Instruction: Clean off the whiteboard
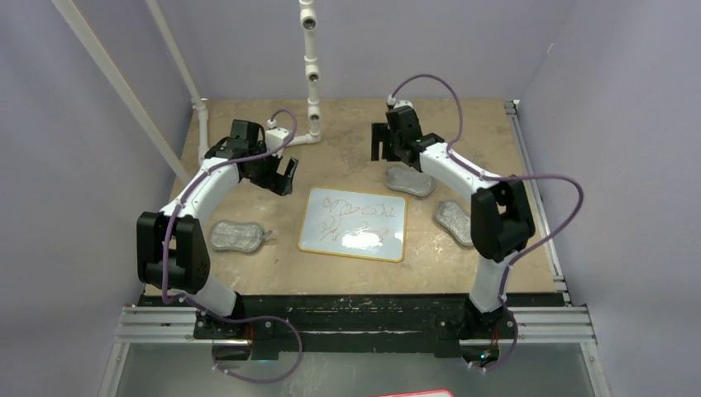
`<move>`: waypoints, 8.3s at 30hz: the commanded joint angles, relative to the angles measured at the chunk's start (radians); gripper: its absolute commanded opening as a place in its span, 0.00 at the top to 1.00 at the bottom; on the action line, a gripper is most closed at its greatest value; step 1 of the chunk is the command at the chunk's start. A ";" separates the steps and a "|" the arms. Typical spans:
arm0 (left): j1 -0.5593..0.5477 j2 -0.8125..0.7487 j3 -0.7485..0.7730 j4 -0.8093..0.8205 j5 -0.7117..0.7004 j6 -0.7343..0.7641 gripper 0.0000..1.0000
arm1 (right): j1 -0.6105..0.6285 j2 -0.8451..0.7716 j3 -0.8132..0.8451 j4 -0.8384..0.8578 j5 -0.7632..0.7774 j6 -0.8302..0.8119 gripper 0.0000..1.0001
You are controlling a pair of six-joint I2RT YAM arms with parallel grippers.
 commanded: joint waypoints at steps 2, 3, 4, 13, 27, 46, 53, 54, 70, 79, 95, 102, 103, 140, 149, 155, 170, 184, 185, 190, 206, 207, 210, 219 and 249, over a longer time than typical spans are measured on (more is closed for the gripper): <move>-0.012 -0.038 -0.018 0.049 0.019 -0.013 0.01 | -0.001 0.055 0.021 -0.176 -0.090 0.088 0.24; -0.013 -0.037 -0.020 0.052 0.019 -0.014 0.01 | -0.004 0.061 0.021 -0.175 -0.086 0.089 0.24; -0.014 -0.035 -0.023 0.056 0.019 -0.016 0.01 | -0.007 0.070 0.022 -0.173 -0.087 0.089 0.25; -0.038 -0.026 -0.052 0.077 0.008 -0.017 0.01 | -0.023 0.163 0.070 -0.184 -0.112 0.084 0.40; -0.043 -0.023 -0.063 0.091 0.009 -0.003 0.01 | -0.024 0.200 0.073 -0.178 -0.045 0.054 0.35; -0.069 -0.102 -0.145 0.172 0.137 0.025 0.01 | -0.023 0.042 0.057 -0.087 -0.157 0.086 1.00; -0.073 -0.265 -0.208 0.266 0.312 0.106 0.01 | -0.007 -0.124 -0.017 0.076 -0.496 0.225 1.00; -0.073 -0.300 -0.216 0.286 0.352 0.117 0.01 | 0.002 -0.137 -0.026 0.103 -0.527 0.250 1.00; -0.149 -0.567 -0.316 0.390 0.389 0.168 0.01 | 0.320 -0.251 -0.180 0.633 -0.527 0.705 1.00; -0.150 -0.628 -0.389 0.456 0.259 0.131 0.01 | 0.381 -0.338 -0.270 0.725 -0.442 0.843 1.00; -0.150 -0.680 -0.355 0.490 0.354 0.064 0.35 | 0.390 -0.396 -0.332 0.672 -0.358 0.860 1.00; -0.150 -0.692 -0.364 0.558 0.335 0.018 0.17 | 0.390 -0.395 -0.352 0.684 -0.364 0.881 1.00; -0.150 -0.688 -0.364 0.559 0.335 0.014 0.22 | 0.389 -0.396 -0.353 0.686 -0.364 0.882 1.00; -0.152 -0.737 -0.454 0.472 0.301 0.543 0.99 | 0.359 -0.289 -0.277 0.570 -0.522 0.906 0.88; -0.152 -0.512 -0.264 0.171 0.163 0.326 0.17 | 0.199 -0.276 -0.191 -0.018 -0.420 0.498 1.00; -0.150 -0.389 -0.262 0.121 0.061 0.192 0.15 | 0.076 -0.304 -0.249 -0.355 -0.212 0.240 1.00; -0.150 0.006 -0.326 0.281 0.053 0.008 0.23 | 0.003 0.019 -0.224 -0.242 -0.462 0.125 1.00; -0.150 0.181 -0.305 0.314 0.062 0.069 0.56 | 0.001 0.169 -0.246 -0.062 -0.573 0.145 1.00; -0.150 0.189 -0.306 0.314 0.063 0.071 0.58 | 0.002 0.173 -0.250 -0.033 -0.581 0.158 1.00; -0.150 0.222 -0.299 0.301 0.059 0.088 0.74 | 0.041 0.244 -0.214 0.093 -0.695 0.240 1.00; -0.150 0.241 -0.297 0.277 -0.070 0.144 0.95 | 0.015 0.308 -0.257 0.259 -0.827 0.347 1.00; -0.150 0.241 -0.298 0.276 -0.075 0.149 0.96 | -0.018 0.269 -0.319 0.283 -0.826 0.330 1.00; -0.150 0.240 -0.306 0.275 -0.086 0.167 0.96 | -0.063 0.208 -0.432 0.287 -0.811 0.281 1.00; -0.152 0.226 -0.315 0.276 -0.075 0.175 0.99 | 0.159 0.438 -0.108 0.308 -0.796 0.398 1.00; -0.164 0.202 -0.326 0.271 -0.101 0.211 1.00 | 0.143 0.495 -0.042 0.306 -0.800 0.501 1.00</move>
